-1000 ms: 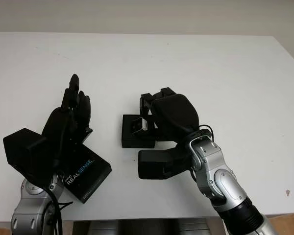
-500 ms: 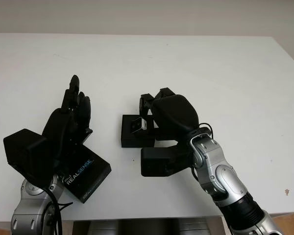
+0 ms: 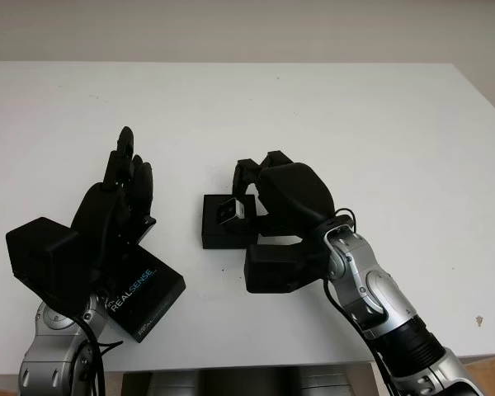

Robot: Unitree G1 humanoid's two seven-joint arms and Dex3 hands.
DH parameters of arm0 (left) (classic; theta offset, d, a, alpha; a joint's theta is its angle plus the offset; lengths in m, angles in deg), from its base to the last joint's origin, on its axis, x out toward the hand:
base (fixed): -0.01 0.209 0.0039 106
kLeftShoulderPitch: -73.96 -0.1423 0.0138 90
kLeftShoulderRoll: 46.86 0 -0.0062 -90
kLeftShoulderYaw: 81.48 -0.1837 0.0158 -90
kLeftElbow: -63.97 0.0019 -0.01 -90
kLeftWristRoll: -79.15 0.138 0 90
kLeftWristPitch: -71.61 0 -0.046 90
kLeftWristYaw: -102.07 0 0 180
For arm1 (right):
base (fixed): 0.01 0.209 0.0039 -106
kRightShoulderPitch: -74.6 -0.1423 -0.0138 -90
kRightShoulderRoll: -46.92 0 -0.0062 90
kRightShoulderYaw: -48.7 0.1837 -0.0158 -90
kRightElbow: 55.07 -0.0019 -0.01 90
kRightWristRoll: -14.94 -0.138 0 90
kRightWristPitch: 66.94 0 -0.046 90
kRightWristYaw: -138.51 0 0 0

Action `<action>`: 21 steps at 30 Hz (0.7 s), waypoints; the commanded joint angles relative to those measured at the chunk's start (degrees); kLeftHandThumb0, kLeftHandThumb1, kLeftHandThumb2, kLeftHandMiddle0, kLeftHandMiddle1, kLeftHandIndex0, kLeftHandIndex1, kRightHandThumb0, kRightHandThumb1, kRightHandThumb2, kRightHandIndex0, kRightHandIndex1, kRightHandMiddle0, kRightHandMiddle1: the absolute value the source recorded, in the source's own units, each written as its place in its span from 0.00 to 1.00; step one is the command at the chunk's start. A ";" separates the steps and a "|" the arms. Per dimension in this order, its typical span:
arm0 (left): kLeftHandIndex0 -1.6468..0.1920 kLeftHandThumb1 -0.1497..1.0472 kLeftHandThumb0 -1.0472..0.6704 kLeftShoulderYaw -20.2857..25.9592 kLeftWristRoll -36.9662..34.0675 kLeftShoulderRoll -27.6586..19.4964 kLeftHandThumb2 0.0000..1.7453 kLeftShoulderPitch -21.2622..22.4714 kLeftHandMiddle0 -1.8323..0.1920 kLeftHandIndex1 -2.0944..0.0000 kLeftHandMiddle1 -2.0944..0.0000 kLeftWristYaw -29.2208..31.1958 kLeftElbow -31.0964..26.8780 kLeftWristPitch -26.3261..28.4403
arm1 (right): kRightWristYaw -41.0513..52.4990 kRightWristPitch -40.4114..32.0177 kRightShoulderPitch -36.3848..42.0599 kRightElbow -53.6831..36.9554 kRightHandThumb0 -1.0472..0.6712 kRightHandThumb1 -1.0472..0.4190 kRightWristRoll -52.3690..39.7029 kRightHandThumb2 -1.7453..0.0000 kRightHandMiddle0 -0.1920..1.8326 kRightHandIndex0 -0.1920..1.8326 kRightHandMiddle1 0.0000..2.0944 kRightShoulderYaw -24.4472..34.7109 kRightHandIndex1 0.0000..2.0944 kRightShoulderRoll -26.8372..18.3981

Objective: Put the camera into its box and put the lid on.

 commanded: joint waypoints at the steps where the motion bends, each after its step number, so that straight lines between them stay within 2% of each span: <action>1: 1.00 1.00 0.16 -0.04 0.02 -0.16 0.37 -0.14 1.00 0.99 0.98 -0.09 -1.41 0.21 | -0.68 1.55 0.51 0.52 0.39 0.05 -1.93 0.97 0.31 0.18 0.72 0.09 0.57 0.17; 9: 1.00 1.00 0.15 0.03 -0.01 -0.34 0.37 0.58 1.00 0.99 0.98 -0.01 -0.92 0.43 | -1.69 2.23 0.72 -5.06 0.40 0.06 -4.37 0.97 0.31 0.21 0.68 2.02 0.57 -0.38; 21: 1.00 1.00 0.15 -0.04 0.23 -0.82 0.38 1.15 0.99 0.98 0.97 0.22 -0.84 0.52 | -3.30 2.83 0.14 -10.56 0.39 0.06 -2.19 0.97 0.32 0.20 0.70 3.02 0.59 -0.48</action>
